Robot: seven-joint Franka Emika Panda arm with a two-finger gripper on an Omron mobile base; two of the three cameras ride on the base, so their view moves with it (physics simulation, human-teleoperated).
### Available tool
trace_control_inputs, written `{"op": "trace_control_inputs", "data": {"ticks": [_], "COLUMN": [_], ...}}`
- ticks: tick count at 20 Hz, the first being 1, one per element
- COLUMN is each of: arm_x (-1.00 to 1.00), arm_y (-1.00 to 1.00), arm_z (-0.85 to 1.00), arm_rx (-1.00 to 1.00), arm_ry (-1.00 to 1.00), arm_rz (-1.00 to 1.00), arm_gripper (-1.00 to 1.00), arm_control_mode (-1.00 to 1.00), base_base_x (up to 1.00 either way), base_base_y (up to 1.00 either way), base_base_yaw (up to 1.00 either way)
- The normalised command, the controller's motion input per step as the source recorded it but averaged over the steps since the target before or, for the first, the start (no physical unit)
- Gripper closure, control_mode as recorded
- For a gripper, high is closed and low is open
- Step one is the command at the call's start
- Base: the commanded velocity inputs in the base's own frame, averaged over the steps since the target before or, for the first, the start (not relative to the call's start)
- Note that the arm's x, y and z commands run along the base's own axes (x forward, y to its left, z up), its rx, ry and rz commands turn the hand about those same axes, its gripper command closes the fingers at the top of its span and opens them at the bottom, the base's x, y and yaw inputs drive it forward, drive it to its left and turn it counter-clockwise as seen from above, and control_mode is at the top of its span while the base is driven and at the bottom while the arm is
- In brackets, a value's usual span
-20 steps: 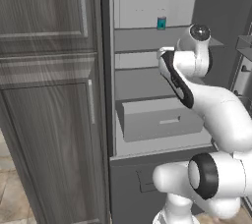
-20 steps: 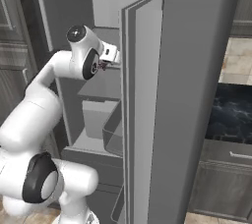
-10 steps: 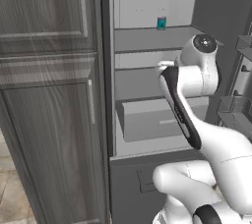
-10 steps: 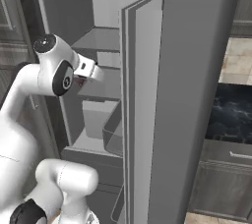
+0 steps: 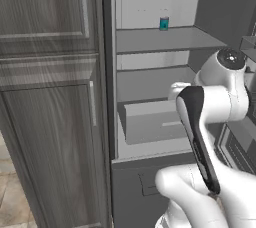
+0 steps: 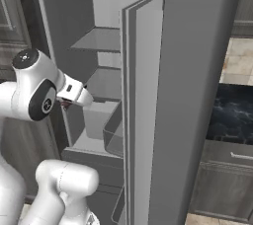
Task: Take the fish from the fridge and place it on the digital scale on the counter by the fridge. Wait a few seconds for a reading, then move it to the plate on the dining counter.
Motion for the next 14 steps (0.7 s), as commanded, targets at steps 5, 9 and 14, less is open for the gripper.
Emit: {"op": "trace_control_inputs", "data": {"ticks": [5, 9, 14], "arm_x": [-0.62, -0.24, 0.0], "arm_y": [0.13, 0.17, 0.0], "arm_z": [-0.15, -0.21, 0.0], "arm_rx": [0.05, 0.02, 0.0], "arm_ry": [0.17, 0.15, 0.0], "arm_rz": [0.0, 0.0, 0.0], "arm_gripper": [1.0, 1.0, 1.0], "arm_control_mode": [-1.0, -1.0, 1.0], "base_base_x": [0.0, 0.0, -0.75], "base_base_y": [0.0, 0.0, 0.35], "base_base_yaw": [0.0, 0.0, -0.01]}}
